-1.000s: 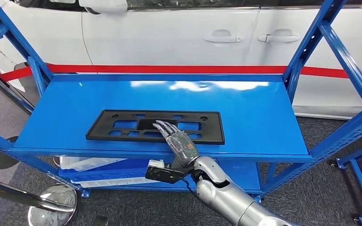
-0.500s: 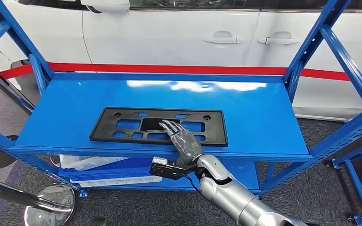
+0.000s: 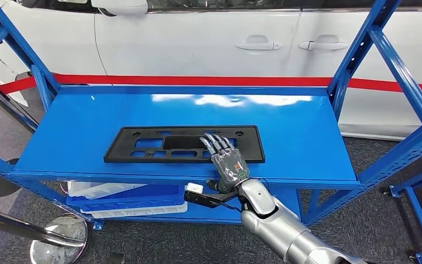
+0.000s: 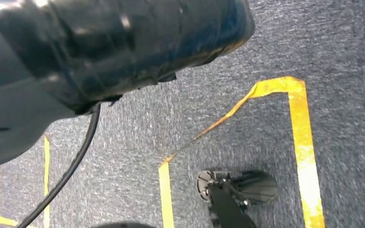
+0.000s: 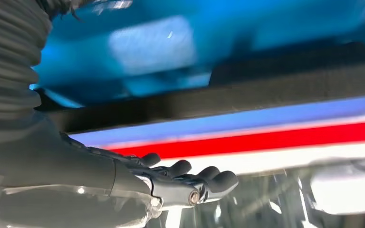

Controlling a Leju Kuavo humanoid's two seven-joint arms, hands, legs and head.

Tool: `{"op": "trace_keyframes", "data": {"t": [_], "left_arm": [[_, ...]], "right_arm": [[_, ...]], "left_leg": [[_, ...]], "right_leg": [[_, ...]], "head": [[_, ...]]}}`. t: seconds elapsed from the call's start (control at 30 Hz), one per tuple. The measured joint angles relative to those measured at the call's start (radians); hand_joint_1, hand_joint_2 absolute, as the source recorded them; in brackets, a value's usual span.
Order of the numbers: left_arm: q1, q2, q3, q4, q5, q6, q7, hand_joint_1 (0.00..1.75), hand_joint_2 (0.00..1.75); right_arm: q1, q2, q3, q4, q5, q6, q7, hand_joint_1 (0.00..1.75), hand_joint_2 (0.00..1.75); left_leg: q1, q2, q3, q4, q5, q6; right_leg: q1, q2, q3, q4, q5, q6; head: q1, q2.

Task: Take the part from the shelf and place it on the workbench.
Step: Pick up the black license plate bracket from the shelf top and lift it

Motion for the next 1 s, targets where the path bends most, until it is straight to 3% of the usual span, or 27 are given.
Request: {"op": "trace_keyframes", "data": {"t": [0.07, 0.1, 0.13, 0.17, 0.2, 0.23, 0.3, 0.33, 0.43, 0.5, 0.53, 0.6, 0.67, 0.7, 0.73, 0.77, 0.83, 0.87, 1.0], "left_arm": [[0.000, -0.001, 0.000, 0.000, 0.003, 0.001, 0.000, 0.00, 0.00], [0.000, -0.002, 0.000, 0.000, 0.004, 0.002, 0.001, 0.00, 0.00], [0.002, -0.002, 0.000, 0.000, 0.005, 0.002, 0.002, 0.00, 0.00], [0.004, -0.002, 0.000, 0.000, 0.005, 0.003, 0.002, 0.00, 0.00], [0.005, -0.002, 0.000, 0.000, 0.006, 0.004, 0.003, 0.00, 0.00], [0.006, -0.003, 0.000, 0.000, 0.006, 0.005, 0.003, 0.00, 0.00], [0.004, -0.003, 0.000, 0.000, 0.007, 0.006, 0.003, 0.00, 0.00], [0.002, -0.003, 0.000, 0.000, 0.007, 0.007, 0.003, 0.00, 0.00], [0.001, -0.003, 0.000, 0.000, 0.007, 0.008, 0.004, 0.00, 0.00], [0.002, -0.004, 0.000, 0.000, 0.005, 0.009, 0.004, 0.00, 0.00], [0.003, -0.005, 0.000, 0.000, 0.004, 0.011, 0.000, 0.00, 0.00], [0.002, -0.006, 0.000, 0.000, -0.003, 0.021, -0.013, 0.00, 0.00], [0.002, -0.006, -0.001, 0.000, -0.013, 0.038, -0.032, 0.00, 0.00], [0.002, -0.006, -0.003, 0.000, -0.019, 0.046, -0.041, 0.00, 0.00], [0.002, -0.006, -0.005, 0.000, -0.023, 0.051, -0.048, 0.00, 0.00], [0.002, -0.007, -0.007, 0.000, -0.027, 0.056, -0.054, 0.00, 0.00], [0.001, -0.009, -0.011, 0.000, -0.032, 0.060, -0.060, 0.00, 0.00], [0.001, -0.009, -0.013, 0.000, -0.032, 0.062, -0.061, 0.00, 0.00], [-0.001, -0.009, -0.019, 0.000, -0.033, 0.065, -0.062, 0.00, 0.00]], "right_arm": [[0.001, -0.001, -0.003, 0.001, 0.035, -0.031, 0.015, 0.00, 1.75], [0.001, -0.002, -0.006, 0.002, 0.046, -0.043, 0.022, 0.30, 1.75], [0.002, -0.003, -0.009, 0.004, 0.054, -0.050, 0.028, 0.71, 1.75], [0.003, -0.005, -0.012, 0.006, 0.058, -0.052, 0.031, 1.14, 1.75], [0.004, -0.006, -0.014, 0.007, 0.062, -0.054, 0.033, 1.58, 1.75], [0.005, -0.007, -0.015, 0.009, 0.065, -0.056, 0.035, 1.71, 1.75], [0.005, -0.007, -0.020, 0.010, 0.071, -0.068, 0.034, 1.74, 1.75], [0.005, -0.008, -0.024, 0.010, 0.073, -0.077, 0.033, 1.74, 1.75], [0.007, -0.008, -0.033, 0.010, 0.084, -0.099, 0.029, 1.75, 1.75], [0.010, -0.009, -0.038, 0.010, 0.088, -0.109, 0.028, 1.75, 1.75], [0.011, -0.010, -0.041, 0.010, 0.089, -0.116, 0.027, 1.75, 1.75], [0.017, -0.012, -0.046, 0.010, 0.089, -0.133, 0.021, 1.75, 1.75], [0.026, -0.015, -0.050, 0.010, 0.091, -0.151, 0.012, 1.75, 1.75], [0.030, -0.016, -0.050, 0.010, 0.092, -0.159, 0.008, 1.75, 1.75], [0.032, -0.018, -0.051, 0.010, 0.092, -0.165, 0.005, 1.75, 1.75], [0.033, -0.019, -0.053, 0.010, 0.093, -0.171, 0.003, 1.75, 1.75], [0.032, -0.019, -0.058, 0.009, 0.094, -0.179, -0.001, 1.75, 1.75], [0.032, -0.019, -0.061, 0.008, 0.095, -0.181, -0.002, 1.75, 1.75], [0.032, -0.022, -0.065, 0.006, 0.097, -0.185, -0.003, 1.75, 1.75]], "left_leg": [[0.002, 0.001, -0.047, 0.102, -0.055, -0.007], [0.002, 0.001, -0.079, 0.172, -0.085, -0.010], [0.003, 0.001, -0.105, 0.229, -0.104, -0.012], [0.003, 0.001, -0.117, 0.255, -0.105, -0.012], [0.003, 0.001, -0.111, 0.242, -0.088, -0.011], [0.003, 0.001, -0.085, 0.192, -0.057, -0.008], [0.001, 0.000, -0.015, 0.050, -0.003, -0.001], [-0.002, 0.000, 0.009, 0.002, 0.009, 0.004], [-0.008, -0.002, 0.021, -0.029, 0.014, 0.017], [-0.004, 0.001, 0.025, -0.040, 0.022, 0.030], [-0.002, 0.002, 0.027, -0.046, 0.026, 0.036], [-0.001, 0.004, 0.028, -0.050, 0.028, 0.043], [-0.002, 0.004, 0.028, -0.048, 0.026, 0.045], [-0.002, 0.003, 0.029, -0.047, 0.025, 0.045], [-0.002, 0.002, 0.031, -0.045, 0.023, 0.044], [-0.002, 0.001, 0.033, -0.042, 0.019, 0.042], [-0.005, 0.000, 0.031, -0.033, 0.012, 0.034], [-0.007, 0.000, 0.029, -0.029, 0.010, 0.029], [-0.003, -0.001, 0.022, -0.016, -0.002, 0.009]], "right_leg": [[0.000, -0.002, 0.000, -0.003, 0.003, -0.008], [0.001, -0.003, -0.001, -0.003, 0.003, -0.011], [0.002, -0.003, -0.002, -0.003, 0.003, -0.012], [0.003, -0.002, -0.002, -0.002, 0.003, -0.013], [0.004, -0.001, -0.002, -0.002, 0.003, -0.013], [0.004, 0.000, -0.002, -0.002, 0.003, -0.013], [0.005, 0.002, -0.001, -0.001, 0.003, -0.009], [0.006, 0.002, -0.002, -0.001, 0.004, -0.005], [0.006, 0.002, -0.003, -0.007, 0.009, 0.012], [0.005, 0.001, -0.012, 0.012, -0.006, 0.021], [0.006, 0.001, -0.028, 0.047, -0.028, 0.024], [0.006, 0.000, -0.084, 0.171, -0.091, 0.027], [0.005, 0.000, -0.129, 0.263, -0.117, 0.029], [0.004, -0.001, -0.128, 0.259, -0.102, 0.029], [0.003, -0.001, -0.109, 0.217, -0.072, 0.028], [0.002, -0.001, -0.077, 0.149, -0.036, 0.026], [0.004, -0.002, -0.021, 0.033, 0.003, 0.022], [0.006, -0.002, -0.009, 0.007, 0.007, 0.019], [0.006, -0.001, -0.002, -0.006, 0.008, 0.001]], "head": [[-0.003, 0.000], [-0.004, 0.000], [-0.004, 0.000], [-0.003, 0.000], [-0.004, 0.000], [-0.004, 0.000], [-0.004, 0.000], [-0.003, 0.000], [-0.002, 0.000], [-0.002, 0.000], [0.000, 0.000], [0.002, 0.000], [0.002, 0.000], [0.002, 0.000], [0.002, 0.000], [0.003, 0.000], [0.002, 0.000], [0.002, 0.000], [0.000, 0.000]]}}
